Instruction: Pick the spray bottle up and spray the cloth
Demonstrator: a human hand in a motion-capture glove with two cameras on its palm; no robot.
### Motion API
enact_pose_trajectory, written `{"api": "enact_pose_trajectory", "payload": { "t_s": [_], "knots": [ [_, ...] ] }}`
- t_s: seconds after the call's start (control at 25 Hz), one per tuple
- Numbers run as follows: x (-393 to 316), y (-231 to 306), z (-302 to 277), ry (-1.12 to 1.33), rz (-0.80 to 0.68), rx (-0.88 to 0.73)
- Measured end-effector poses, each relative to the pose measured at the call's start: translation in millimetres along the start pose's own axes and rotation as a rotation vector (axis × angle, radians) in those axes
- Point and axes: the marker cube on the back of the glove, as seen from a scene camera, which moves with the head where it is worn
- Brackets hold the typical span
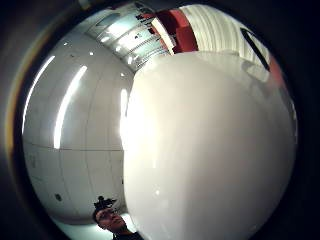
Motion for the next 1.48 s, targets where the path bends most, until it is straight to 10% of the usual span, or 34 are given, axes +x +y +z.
{"api": "enact_pose_trajectory", "payload": {
  "t_s": [0.32, 1.48],
  "knots": [
    [-90.6, 7.0, -1.5, 0.008, -0.105, 0.01],
    [-85.1, -8.7, 160.5, 0.129, 0.098, -0.357]
  ]
}}
